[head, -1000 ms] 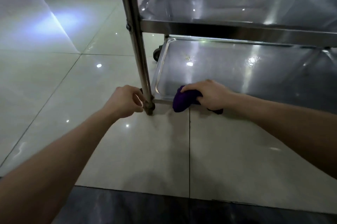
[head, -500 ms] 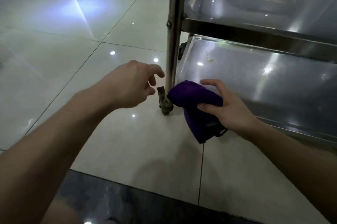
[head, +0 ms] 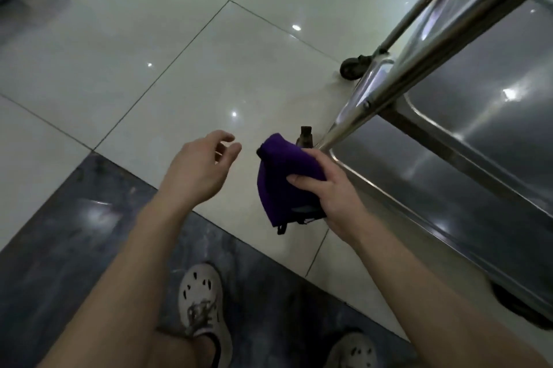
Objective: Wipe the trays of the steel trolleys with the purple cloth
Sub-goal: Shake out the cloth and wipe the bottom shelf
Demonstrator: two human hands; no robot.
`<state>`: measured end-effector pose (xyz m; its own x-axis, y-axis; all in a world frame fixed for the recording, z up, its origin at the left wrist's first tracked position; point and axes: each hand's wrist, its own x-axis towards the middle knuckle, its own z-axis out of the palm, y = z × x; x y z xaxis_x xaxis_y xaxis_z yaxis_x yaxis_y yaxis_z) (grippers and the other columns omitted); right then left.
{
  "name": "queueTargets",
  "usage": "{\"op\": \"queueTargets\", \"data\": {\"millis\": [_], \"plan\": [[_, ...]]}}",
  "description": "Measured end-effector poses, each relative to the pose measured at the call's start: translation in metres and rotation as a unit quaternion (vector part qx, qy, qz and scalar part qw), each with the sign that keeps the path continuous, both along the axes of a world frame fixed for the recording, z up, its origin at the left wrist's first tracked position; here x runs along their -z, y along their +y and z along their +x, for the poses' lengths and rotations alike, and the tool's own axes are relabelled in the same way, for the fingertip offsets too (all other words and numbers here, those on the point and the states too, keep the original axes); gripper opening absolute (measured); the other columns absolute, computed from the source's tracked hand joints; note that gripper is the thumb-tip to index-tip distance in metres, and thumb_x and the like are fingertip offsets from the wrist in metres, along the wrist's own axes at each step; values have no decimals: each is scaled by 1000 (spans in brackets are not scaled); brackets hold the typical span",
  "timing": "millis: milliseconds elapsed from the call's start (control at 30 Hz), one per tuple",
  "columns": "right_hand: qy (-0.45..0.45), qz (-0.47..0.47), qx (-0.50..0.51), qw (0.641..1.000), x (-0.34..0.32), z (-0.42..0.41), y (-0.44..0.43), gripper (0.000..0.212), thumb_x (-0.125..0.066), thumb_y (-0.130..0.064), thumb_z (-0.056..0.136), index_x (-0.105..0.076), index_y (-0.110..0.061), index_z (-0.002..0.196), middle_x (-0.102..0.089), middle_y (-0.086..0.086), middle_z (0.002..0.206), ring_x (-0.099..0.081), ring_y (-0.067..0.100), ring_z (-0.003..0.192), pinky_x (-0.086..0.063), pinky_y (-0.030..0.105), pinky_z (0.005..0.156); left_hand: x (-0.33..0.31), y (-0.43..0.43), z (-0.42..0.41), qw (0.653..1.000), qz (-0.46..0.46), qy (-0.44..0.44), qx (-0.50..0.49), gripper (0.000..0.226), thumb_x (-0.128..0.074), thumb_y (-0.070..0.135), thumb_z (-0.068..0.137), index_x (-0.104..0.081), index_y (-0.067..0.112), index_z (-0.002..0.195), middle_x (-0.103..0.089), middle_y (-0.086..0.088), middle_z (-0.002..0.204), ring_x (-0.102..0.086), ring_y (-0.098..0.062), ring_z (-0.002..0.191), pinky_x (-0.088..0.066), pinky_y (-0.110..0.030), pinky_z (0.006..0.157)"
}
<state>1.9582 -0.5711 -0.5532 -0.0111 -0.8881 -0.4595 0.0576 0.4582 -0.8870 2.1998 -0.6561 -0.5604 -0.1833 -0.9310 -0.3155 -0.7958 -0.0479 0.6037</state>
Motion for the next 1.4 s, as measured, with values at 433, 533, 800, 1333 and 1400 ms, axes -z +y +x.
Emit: {"op": "queueTargets", "data": {"millis": [433, 533, 800, 1333, 1400], "plan": [[-100, 115, 19, 988, -254, 35, -18, 41, -74, -18, 90, -75, -26, 130, -77, 1, 128, -69, 31, 124, -54, 52, 108, -239, 27, 27, 835, 262, 419, -241, 52, -63, 54, 103, -69, 7, 126, -72, -21, 130, -69, -33, 126, -49, -62, 116], [-123, 120, 72, 982, -308, 55, -34, 33, -72, -36, 82, -77, -30, 115, -75, -1, 117, -68, 29, 119, -53, 55, 106, -310, -1, 39, 903, 175, 326, -220, 47, -65, 73, 90, -73, 30, 109, -79, 2, 108, -75, -22, 106, -62, -54, 98], [50, 90, 144, 984, -414, 105, -109, 29, -79, -26, 100, -68, -28, 127, -78, -7, 118, -75, 19, 113, -65, 36, 89, -440, -108, 77, 981, 10, 160, -107, 37, -63, 60, 102, -53, 25, 104, -65, 6, 94, -66, -9, 81, -49, -26, 58], [72, 11, 318, 945, -483, 1, -294, 21, -48, -40, 115, -67, -33, 108, -76, -7, 113, -72, 16, 105, -61, 34, 83, -536, -372, -7, 941, 178, 287, 6, 32, -73, 32, 103, -57, 23, 130, -82, -4, 114, -76, -23, 102, -60, -41, 89], [72, 9, 341, 937, -475, -19, -333, 22, -49, -42, 115, -67, -31, 110, -75, -6, 112, -72, 18, 105, -58, 34, 80, -533, -414, -33, 950, 150, 272, 29, 23, -71, 23, 104, -57, 21, 122, -83, -4, 111, -76, -19, 93, -61, -40, 86]]}}
